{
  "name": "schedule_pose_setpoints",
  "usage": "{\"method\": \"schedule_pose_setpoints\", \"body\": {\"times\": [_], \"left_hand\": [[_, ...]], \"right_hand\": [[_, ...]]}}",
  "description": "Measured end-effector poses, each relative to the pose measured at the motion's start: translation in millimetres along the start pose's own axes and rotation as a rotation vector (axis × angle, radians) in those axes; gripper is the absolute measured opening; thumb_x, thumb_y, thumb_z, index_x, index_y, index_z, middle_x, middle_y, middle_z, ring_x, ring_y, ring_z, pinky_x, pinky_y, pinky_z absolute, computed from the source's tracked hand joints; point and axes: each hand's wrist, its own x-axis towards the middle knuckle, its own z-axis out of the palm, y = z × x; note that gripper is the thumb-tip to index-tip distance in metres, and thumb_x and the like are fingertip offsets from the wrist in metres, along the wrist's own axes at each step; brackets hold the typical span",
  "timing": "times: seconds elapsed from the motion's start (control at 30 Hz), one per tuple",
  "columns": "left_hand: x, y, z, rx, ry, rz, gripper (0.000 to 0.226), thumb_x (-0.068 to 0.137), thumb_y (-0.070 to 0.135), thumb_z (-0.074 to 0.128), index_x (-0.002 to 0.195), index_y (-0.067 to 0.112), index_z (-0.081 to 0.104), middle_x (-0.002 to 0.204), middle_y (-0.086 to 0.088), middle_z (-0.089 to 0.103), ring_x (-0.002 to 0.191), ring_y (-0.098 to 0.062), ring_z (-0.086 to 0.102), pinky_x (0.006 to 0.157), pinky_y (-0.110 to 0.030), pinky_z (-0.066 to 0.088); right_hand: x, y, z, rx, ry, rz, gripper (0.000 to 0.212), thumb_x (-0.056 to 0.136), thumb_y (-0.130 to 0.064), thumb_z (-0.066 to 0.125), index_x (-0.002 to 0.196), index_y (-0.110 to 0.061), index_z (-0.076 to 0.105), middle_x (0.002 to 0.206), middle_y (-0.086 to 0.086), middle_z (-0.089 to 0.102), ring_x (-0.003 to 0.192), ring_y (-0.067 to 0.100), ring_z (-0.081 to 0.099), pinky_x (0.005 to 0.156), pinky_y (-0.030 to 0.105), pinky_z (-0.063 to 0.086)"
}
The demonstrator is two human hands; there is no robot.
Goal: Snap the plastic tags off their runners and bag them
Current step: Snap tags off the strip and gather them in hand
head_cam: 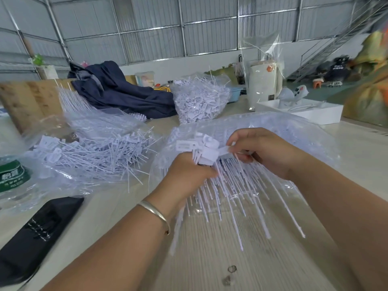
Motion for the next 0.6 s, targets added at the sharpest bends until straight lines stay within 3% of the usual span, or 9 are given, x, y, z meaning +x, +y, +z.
{"method": "schedule_pose_setpoints", "body": {"times": [0.03, 0.17, 0.27, 0.43, 0.6], "left_hand": [[-0.1, -1.1, -2.3, -0.048, 0.046, -0.028, 0.011, 0.084, 0.017, 0.074, 0.076, 0.02, 0.066, 0.048, 0.014, 0.056, 0.043, -0.002, 0.049, 0.042, -0.011, 0.036], [0.5, 1.1, -13.1, -0.272, 0.093, -0.186, 0.042, 0.094, 0.049, 0.054, 0.067, 0.018, 0.045, 0.047, 0.006, 0.041, 0.038, -0.008, 0.034, 0.036, -0.015, 0.026], [-0.3, 3.4, -13.2, -0.325, 0.006, -0.196, 0.045, 0.091, 0.058, 0.052, 0.072, 0.017, 0.049, 0.048, 0.009, 0.036, 0.035, -0.006, 0.028, 0.036, -0.014, 0.022], [0.0, 2.2, -14.1, -0.265, -0.036, -0.169, 0.03, 0.079, 0.04, 0.078, 0.079, 0.02, 0.055, 0.051, 0.01, 0.036, 0.038, -0.006, 0.029, 0.037, -0.015, 0.023], [2.8, 1.0, -18.9, -0.45, -0.12, -0.182, 0.026, 0.081, 0.019, 0.076, 0.065, 0.021, 0.055, 0.051, 0.008, 0.029, 0.038, -0.004, 0.02, 0.035, -0.015, 0.015]], "right_hand": [[0.3, 0.7, 0.3, 0.01, 0.002, 0.023, 0.011, 0.086, -0.002, 0.056, 0.079, -0.008, 0.061, 0.051, 0.001, 0.045, 0.05, 0.014, 0.036, 0.047, 0.018, 0.031], [0.7, 3.9, 1.9, -0.036, -0.014, 0.04, 0.009, 0.086, -0.003, 0.057, 0.085, -0.01, 0.062, 0.058, 0.004, 0.047, 0.058, 0.02, 0.038, 0.059, 0.032, 0.026], [0.0, 5.4, 6.4, -0.024, -0.056, -0.018, 0.01, 0.083, 0.002, 0.065, 0.088, -0.006, 0.067, 0.061, 0.007, 0.052, 0.057, 0.018, 0.044, 0.054, 0.025, 0.034], [-1.0, 3.8, 2.6, 0.049, -0.037, -0.084, 0.013, 0.08, 0.002, 0.069, 0.093, -0.003, 0.07, 0.064, 0.009, 0.054, 0.055, 0.012, 0.049, 0.052, 0.017, 0.039], [-1.2, 5.5, 1.3, 0.127, -0.09, -0.044, 0.019, 0.078, -0.004, 0.069, 0.096, -0.006, 0.073, 0.074, 0.009, 0.062, 0.062, 0.011, 0.055, 0.06, 0.017, 0.043]]}}
